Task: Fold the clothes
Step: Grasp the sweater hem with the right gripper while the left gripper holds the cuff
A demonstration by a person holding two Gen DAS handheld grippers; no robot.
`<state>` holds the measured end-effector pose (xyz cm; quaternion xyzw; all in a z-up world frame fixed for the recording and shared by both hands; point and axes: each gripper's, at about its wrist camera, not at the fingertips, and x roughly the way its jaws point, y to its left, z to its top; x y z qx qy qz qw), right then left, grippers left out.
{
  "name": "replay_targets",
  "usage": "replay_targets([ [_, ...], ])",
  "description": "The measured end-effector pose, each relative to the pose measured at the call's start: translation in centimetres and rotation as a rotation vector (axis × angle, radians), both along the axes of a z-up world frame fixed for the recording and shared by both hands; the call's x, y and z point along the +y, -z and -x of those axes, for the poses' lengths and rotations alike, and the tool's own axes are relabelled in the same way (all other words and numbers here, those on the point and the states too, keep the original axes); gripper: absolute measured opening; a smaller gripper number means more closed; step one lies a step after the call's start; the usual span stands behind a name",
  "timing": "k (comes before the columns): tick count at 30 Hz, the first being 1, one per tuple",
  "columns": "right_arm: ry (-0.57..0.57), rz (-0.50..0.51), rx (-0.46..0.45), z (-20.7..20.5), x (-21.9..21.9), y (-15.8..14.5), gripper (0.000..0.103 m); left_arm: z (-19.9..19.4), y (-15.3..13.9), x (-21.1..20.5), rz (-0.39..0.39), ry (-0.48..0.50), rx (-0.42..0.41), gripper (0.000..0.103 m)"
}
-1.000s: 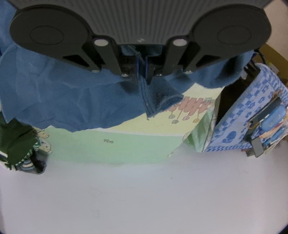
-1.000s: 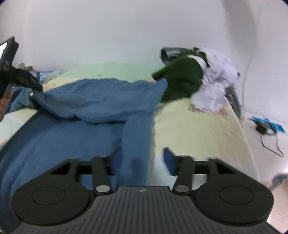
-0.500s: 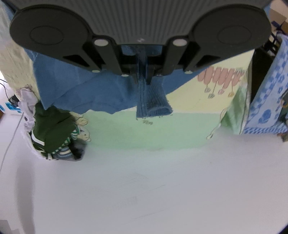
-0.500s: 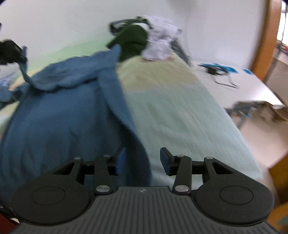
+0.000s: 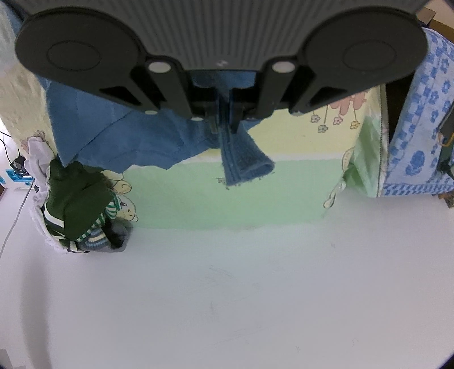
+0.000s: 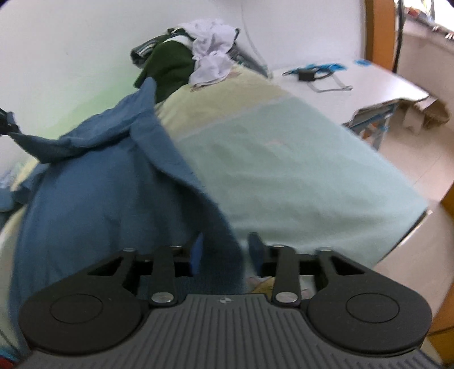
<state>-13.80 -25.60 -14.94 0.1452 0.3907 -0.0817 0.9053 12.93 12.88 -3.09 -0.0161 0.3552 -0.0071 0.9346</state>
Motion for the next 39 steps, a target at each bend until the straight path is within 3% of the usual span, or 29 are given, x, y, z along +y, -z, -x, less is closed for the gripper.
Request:
replay_targets([
  [4, -0.023, 0.038, 0.01, -0.2, 0.7, -0.1, 0.007, -0.1, -0.1, 0.1, -0.013, -0.008, -0.012, 0.002],
  [11, -0.081, 0.093, -0.046, 0.0, 2.1, -2.1, 0.006, -0.1, -2.0, 0.2, -0.034, -0.005, -0.074, 0.002],
  [23, -0.393, 0.259, -0.06, 1.0, 7.6, -3.9, 0.006, -0.8, -6.3, 2.1, -0.059, -0.039, -0.183, 0.002],
  [28, -0.543, 0.302, -0.01, 1.3, 9.9, -3.0, 0.006, -1.4, -5.5, 3.7, -0.084, -0.072, -0.162, 0.002],
  [34, -0.567, 0.29, 0.048, 0.1, 11.1, -0.8, 0.007, -1.9, -2.6, 4.2, -0.094, -0.078, -0.092, 0.002],
  [39, -0.574, 0.268, 0.059, 0.1, 11.2, -1.3, 0.007, -1.7, -1.4, 5.1, -0.086, -0.097, -0.076, 0.003],
])
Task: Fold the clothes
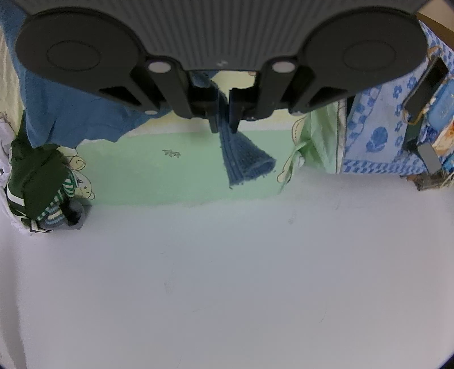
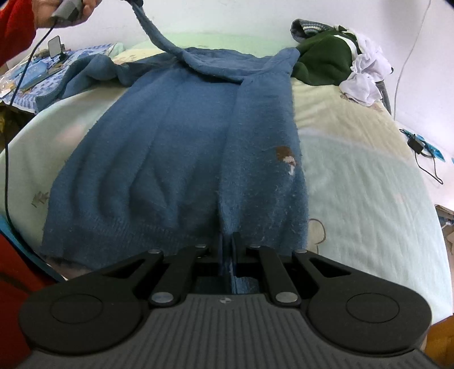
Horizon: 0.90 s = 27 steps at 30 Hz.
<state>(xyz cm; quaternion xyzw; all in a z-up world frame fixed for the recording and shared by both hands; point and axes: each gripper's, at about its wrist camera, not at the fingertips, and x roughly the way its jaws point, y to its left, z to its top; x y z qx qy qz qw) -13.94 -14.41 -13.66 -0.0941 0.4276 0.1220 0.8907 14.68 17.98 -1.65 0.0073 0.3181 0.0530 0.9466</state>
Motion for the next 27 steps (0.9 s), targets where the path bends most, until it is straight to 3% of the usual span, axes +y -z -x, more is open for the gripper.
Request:
replay_targets([
  [3, -0.004, 0.0, 0.017, 0.1, -0.3, -0.1, 0.008, 0.7, 0.1, 0.6, -0.002, -0.01, -0.015, 0.003],
  [5, -0.006, -0.016, 0.038, 0.2, -0.3, 0.0, 0.013, 1.0, 0.3, 0.8, -0.009, -0.014, -0.018, 0.003],
  [6, -0.008, -0.044, 0.048, 0.2, -0.4, -0.3, 0.019, 1.0, 0.5, 0.9, -0.01, -0.014, -0.014, 0.003],
  [10, 0.037, -0.197, 0.009, 0.2, -1.7, -2.5, 0.018, 1.3, 1.2, 1.4, -0.015, -0.025, 0.001, 0.003],
  [14, 0.137, -0.16, -0.016, -0.9, -2.8, -2.4, 0.018, 1.6, 1.7, 2.1, -0.004, -0.04, 0.008, 0.003],
  [18, 0.152, -0.104, 0.041, -1.7, -2.2, -0.1, 0.018, 2.1, 2.1, 2.0, -0.019, -0.045, 0.002, 0.003],
  [21, 0.139, -0.082, 0.038, -1.8, -2.1, -0.3, 0.022, 2.8, 2.4, 2.0, -0.019, -0.052, -0.008, 0.003],
  [24, 0.128, -0.063, 0.034, -2.0, -2.1, -0.5, 0.02, 3.3, 3.1, 2.0, -0.013, -0.062, -0.002, 0.003],
  [27, 0.174, -0.109, 0.006, -2.7, -3.1, -1.4, 0.02, 3.7, 3.8, 1.7, -0.018, -0.063, 0.009, 0.003],
])
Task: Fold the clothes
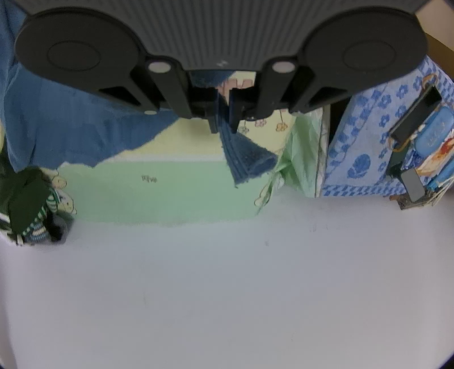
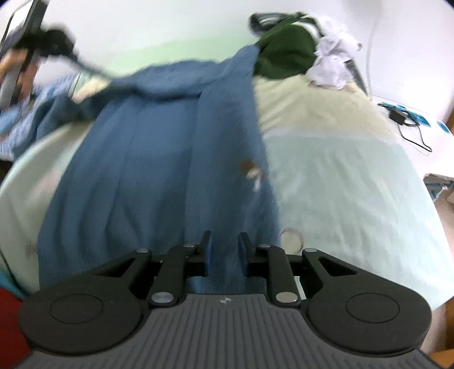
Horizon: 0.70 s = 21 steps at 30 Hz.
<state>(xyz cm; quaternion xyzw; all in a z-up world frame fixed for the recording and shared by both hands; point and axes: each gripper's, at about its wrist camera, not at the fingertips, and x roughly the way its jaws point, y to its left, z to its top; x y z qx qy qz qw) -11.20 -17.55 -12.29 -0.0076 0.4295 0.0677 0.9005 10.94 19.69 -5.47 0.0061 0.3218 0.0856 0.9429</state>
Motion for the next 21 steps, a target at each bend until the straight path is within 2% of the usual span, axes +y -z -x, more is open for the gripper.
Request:
replay_targets([
  [4, 0.019, 0.01, 0.046, -1.5, 0.1, 1.3, 0.021, 0.6, 0.7, -0.1, 0.0, -0.011, 0.008, 0.003],
  [8, -0.068, 0.06, 0.082, -2.8, 0.2, 0.8, 0.02, 1.4, 0.5, 0.1, 0.007, -0.046, -0.008, 0.003],
  [14, -0.124, -0.016, -0.038, -9.1, -2.6, -3.0, 0.02, 3.0, -0.6, -1.1, -0.012, -0.099, -0.055, 0.003],
  [17, -0.217, 0.008, -0.078, -13.5, -2.0, -3.6, 0.02, 3.6, -0.9, -2.5, -0.046, -0.146, -0.059, 0.003],
  [21, -0.338, 0.062, -0.118, -19.3, -0.3, -2.8, 0.02, 4.4, -1.1, -3.9, -0.088, -0.212, -0.064, 0.003],
])
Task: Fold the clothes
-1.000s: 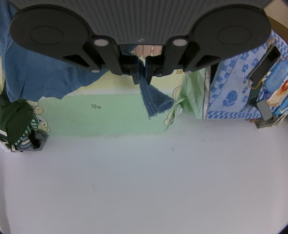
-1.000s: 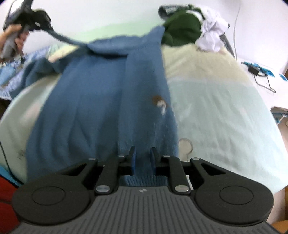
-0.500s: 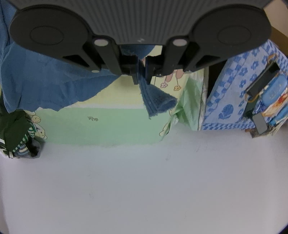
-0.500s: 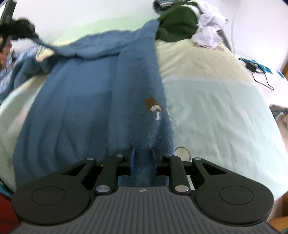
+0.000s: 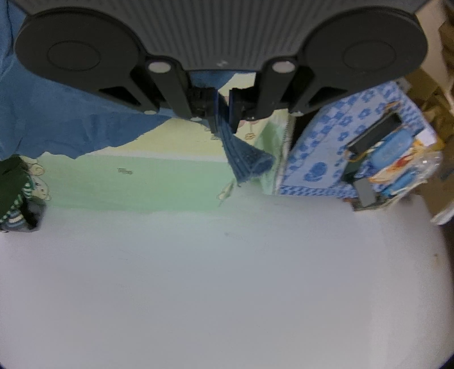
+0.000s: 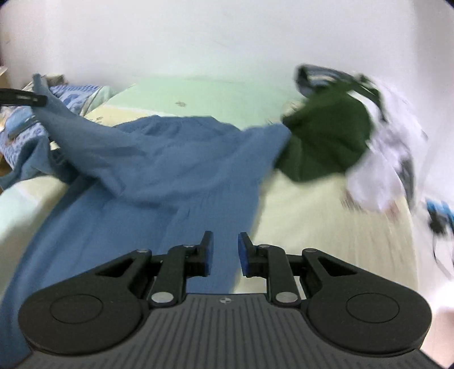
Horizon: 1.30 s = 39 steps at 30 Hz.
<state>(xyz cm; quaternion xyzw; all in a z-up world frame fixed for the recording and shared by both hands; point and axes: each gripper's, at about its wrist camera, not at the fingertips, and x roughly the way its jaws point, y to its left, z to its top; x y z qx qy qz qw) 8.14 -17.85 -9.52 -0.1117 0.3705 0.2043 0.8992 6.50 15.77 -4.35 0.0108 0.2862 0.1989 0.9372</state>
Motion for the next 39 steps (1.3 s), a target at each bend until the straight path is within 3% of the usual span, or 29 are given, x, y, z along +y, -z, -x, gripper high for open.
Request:
replay_targets([
  [3, -0.045, 0.013, -0.023, -4.4, 0.9, 0.6, 0.02, 0.5, 0.0, -1.0, -0.029, -0.055, 0.005, 0.003],
  [9, -0.048, 0.001, 0.032, -11.9, 1.4, 3.3, 0.02, 1.8, -0.3, -2.3, -0.079, -0.131, -0.009, 0.004],
  [12, -0.031, -0.022, 0.078, -14.5, 1.1, 4.9, 0.02, 1.7, -0.1, -2.9, -0.1, -0.144, 0.003, 0.004],
  [15, -0.048, -0.025, 0.045, -15.1, 1.1, 5.2, 0.018, 1.7, 0.1, -3.3, -0.1, -0.154, 0.02, 0.004],
  [21, -0.113, -0.066, 0.034, -11.9, -1.7, 2.2, 0.019, 1.8, -0.3, -3.9, -0.094, -0.142, 0.013, 0.004],
  [23, -0.19, -0.111, 0.103, -9.8, -2.7, 2.1, 0.019, 1.7, -0.4, -4.2, -0.093, -0.135, 0.013, 0.004],
  [26, -0.282, -0.077, 0.134, -7.2, -2.2, 3.6, 0.019, 1.5, -0.2, -4.6, -0.098, -0.124, 0.023, 0.004],
  [30, -0.266, -0.054, 0.066, -6.0, -1.7, 5.0, 0.018, 1.0, 0.0, -5.2, -0.107, -0.108, 0.047, 0.004],
  [34, -0.278, -0.15, 0.12, -3.7, -3.3, 3.3, 0.02, 1.3, 0.1, -5.7, -0.096, -0.082, 0.04, 0.006],
  [36, -0.281, -0.13, 0.178, -1.4, -3.5, 3.5, 0.021, 1.3, 0.3, -5.8, -0.091, -0.061, 0.039, 0.006],
  [39, -0.273, -0.103, 0.166, 2.9, -4.2, 3.5, 0.022, 1.3, 0.7, -5.9, -0.075, -0.018, 0.036, 0.006],
])
